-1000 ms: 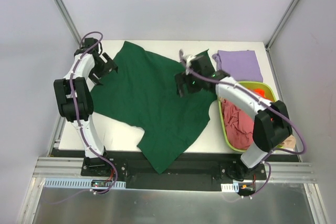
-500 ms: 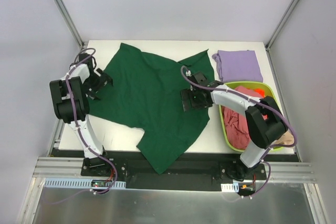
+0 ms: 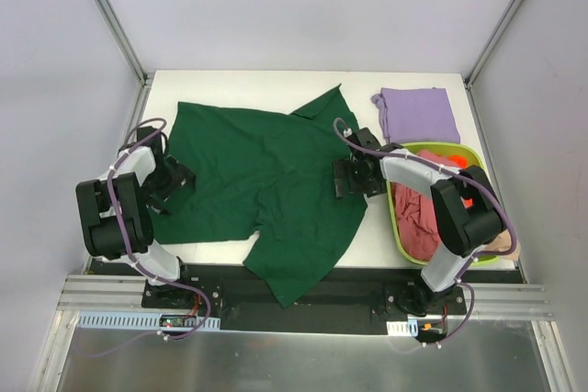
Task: Fold and stack the t-shirts
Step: Flatten out the tshirt
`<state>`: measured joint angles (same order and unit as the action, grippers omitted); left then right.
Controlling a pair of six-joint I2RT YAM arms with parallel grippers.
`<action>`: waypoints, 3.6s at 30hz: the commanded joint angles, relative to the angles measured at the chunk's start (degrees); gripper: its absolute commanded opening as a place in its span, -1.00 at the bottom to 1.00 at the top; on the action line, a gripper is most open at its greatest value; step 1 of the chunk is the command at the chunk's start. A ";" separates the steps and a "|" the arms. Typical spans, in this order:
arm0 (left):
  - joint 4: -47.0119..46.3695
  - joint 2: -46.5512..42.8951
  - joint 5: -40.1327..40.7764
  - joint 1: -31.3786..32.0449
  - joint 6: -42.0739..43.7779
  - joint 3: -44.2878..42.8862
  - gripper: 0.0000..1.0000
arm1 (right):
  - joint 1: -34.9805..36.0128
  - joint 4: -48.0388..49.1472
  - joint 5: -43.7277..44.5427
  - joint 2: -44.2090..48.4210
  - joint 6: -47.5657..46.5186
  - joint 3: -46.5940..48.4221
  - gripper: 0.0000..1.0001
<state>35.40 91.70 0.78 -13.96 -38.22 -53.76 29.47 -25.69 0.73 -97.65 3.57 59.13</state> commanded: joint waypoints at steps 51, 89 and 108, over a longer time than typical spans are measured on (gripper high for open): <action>1.69 5.15 -8.68 1.56 7.10 -23.13 0.98 | -6.18 -12.10 -6.27 -4.38 -14.56 23.38 0.93; 2.57 41.36 -15.45 2.18 3.85 -58.39 0.98 | -18.22 -23.90 -16.64 -53.44 -0.06 80.26 0.92; 4.14 38.23 -17.04 2.53 6.13 -66.22 0.98 | -17.62 -16.83 -18.42 -45.39 -12.33 86.42 0.92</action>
<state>37.39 136.18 -16.34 -11.57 -33.78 -117.95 10.61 -39.75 -20.03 -151.55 0.51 143.31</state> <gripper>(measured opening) 0.990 0.961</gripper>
